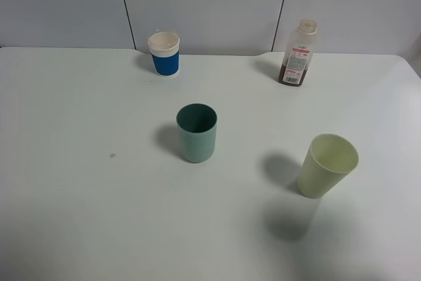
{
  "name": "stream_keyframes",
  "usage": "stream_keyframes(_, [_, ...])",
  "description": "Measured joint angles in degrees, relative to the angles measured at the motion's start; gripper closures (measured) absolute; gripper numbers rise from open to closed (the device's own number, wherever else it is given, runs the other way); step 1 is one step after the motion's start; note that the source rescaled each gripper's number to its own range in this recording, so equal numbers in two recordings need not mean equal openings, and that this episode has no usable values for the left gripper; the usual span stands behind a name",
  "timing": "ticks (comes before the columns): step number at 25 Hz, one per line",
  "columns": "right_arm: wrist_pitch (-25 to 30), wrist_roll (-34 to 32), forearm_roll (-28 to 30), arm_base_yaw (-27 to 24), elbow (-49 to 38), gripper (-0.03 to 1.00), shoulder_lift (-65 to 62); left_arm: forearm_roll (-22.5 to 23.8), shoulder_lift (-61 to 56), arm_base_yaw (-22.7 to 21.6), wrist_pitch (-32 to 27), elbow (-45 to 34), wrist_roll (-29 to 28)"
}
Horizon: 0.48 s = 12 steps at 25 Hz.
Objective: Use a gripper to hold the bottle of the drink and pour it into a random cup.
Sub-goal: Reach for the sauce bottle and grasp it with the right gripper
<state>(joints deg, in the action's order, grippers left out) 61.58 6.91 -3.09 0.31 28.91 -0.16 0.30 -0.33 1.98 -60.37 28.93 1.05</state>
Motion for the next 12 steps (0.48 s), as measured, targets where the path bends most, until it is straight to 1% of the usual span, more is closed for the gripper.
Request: stream_keyframes(12, [0.00,0.00,0.00,0.00,0.00,0.06,0.00,0.00,0.00,0.00,-0.01,0.00,0.00])
